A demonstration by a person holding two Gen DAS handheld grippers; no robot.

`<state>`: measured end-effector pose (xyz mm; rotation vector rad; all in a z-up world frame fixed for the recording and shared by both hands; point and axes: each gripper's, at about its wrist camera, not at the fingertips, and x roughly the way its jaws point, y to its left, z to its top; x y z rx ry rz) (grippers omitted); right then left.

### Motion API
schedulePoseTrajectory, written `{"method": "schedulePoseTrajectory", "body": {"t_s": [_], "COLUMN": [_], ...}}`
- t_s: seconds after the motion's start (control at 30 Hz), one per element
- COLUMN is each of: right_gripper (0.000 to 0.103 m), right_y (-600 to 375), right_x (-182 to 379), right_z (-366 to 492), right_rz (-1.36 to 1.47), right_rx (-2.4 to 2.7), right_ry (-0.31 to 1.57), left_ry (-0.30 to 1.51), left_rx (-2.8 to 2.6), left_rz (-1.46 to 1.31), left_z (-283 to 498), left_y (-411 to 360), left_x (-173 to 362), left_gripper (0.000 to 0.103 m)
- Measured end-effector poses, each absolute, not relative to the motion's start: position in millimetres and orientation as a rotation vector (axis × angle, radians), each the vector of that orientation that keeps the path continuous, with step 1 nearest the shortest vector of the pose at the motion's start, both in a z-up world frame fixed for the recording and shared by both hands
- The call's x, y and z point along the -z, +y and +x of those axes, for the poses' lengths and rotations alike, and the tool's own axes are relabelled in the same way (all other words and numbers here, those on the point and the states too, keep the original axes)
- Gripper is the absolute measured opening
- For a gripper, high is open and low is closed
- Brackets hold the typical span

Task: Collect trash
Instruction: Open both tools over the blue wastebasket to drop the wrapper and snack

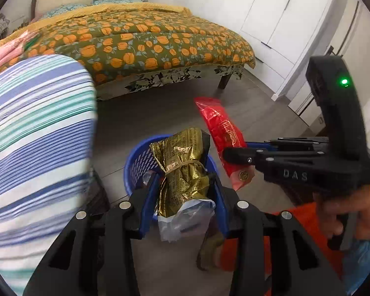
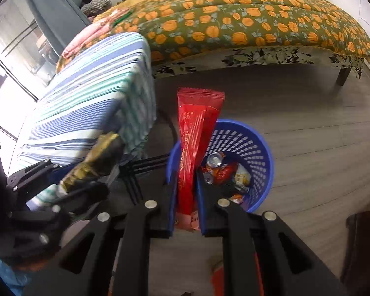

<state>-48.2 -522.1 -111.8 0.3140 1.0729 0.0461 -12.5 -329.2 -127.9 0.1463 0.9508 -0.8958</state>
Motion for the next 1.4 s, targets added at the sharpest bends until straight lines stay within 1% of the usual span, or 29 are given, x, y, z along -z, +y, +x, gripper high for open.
{"method": "schedulePoseTrajectory", "body": {"t_s": [0.17,0.43,0.53,0.87,0.93,0.97,1.0,1.03,1.07,1.1,1.27,1.3,1.33,1.4], "right_gripper": [0.014,0.014,0.014,0.014,0.015,0.017,0.019,0.032,0.037,0.039,0.04,0.045,0.061,0.083], "right_y": [-552,-589,-594,-612,-615,-614,-616,-617,-619,-621,-630,-631,-632,-632], "right_x": [137,199,215,249,256,258,261,263,265,266,259,256,252,239], "right_z": [-23,6,11,24,25,28,28,28,28,28,22,20,17,10], "right_rz": [0.306,0.383,0.4,0.495,0.513,0.515,0.516,0.518,0.525,0.531,0.549,0.553,0.553,0.538], "right_rx": [-0.017,0.002,0.008,0.017,0.011,0.012,0.018,0.027,0.034,0.042,0.067,0.075,0.087,0.118], "right_ry": [1.133,1.231,1.245,1.283,1.289,1.291,1.293,1.294,1.295,1.296,1.279,1.273,1.267,1.236], "left_ry": [0.999,1.085,1.109,1.172,1.187,1.195,1.2,1.203,1.202,1.203,1.175,1.161,1.141,1.097], "left_rx": [0.835,0.77,0.751,0.728,0.737,0.737,0.733,0.729,0.729,0.733,0.734,0.731,0.724,0.687], "left_rz": [0.148,0.142,0.134,0.163,0.175,0.182,0.19,0.195,0.191,0.187,0.2,0.199,0.198,0.21], "left_z": [14,42,52,66,67,69,69,70,71,71,65,62,59,50], "left_y": [-367,-401,-407,-428,-431,-435,-436,-436,-436,-435,-431,-428,-426,-421], "left_x": [159,206,219,257,265,269,272,274,275,276,265,259,252,236], "left_gripper": [0.041,0.041,0.041,0.042,0.046,0.05,0.061,0.072,0.074,0.075,0.08,0.08,0.08,0.08]}}
